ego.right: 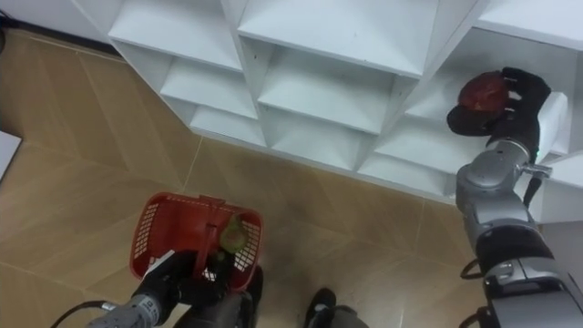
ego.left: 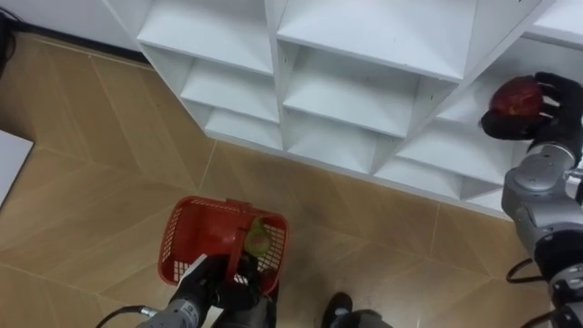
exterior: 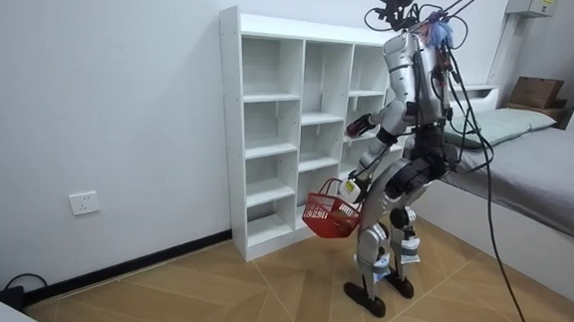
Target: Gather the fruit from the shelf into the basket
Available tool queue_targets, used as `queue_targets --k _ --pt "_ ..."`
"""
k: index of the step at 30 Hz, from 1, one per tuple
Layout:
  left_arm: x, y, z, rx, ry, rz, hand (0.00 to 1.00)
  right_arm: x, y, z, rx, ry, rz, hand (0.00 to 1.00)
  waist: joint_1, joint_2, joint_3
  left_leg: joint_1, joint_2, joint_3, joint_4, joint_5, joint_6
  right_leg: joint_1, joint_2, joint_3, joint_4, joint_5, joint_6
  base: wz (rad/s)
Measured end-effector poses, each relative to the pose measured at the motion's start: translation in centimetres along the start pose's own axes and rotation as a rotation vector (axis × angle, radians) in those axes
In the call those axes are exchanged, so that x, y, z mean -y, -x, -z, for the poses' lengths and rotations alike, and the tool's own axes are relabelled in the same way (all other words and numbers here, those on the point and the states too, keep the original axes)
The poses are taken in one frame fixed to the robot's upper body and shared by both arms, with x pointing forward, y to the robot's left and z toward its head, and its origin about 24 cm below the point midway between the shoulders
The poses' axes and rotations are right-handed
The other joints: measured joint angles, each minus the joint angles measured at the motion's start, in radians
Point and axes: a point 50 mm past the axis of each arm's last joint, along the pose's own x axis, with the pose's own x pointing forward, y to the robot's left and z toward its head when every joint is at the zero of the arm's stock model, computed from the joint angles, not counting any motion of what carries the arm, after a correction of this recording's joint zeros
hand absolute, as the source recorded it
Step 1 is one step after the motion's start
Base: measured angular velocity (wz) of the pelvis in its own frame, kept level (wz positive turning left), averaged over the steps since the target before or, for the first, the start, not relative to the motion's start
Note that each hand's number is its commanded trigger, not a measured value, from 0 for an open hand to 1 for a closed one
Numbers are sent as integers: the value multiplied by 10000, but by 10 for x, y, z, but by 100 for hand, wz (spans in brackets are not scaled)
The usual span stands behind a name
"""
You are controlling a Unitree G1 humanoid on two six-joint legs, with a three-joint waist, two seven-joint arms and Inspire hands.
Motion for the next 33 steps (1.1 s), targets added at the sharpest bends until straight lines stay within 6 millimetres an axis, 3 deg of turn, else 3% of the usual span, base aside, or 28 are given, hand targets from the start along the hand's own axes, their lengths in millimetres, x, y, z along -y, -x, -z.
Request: queue_targets --k 24,33 --pt "0 0 4 -146 643 -297 100 -8 1 -4 -286 -413 -189 100 26 36 -16 192 -7 0 -224 12 -9 189 24 -43 -207 13 22 0" --pt "-2 1 10 -474 1372 -353 100 -22 7 1 -463 22 -1676 100 20 67 -20 868 127 4 -382 -33 -78 924 207 -60 -535 39 -1 -2"
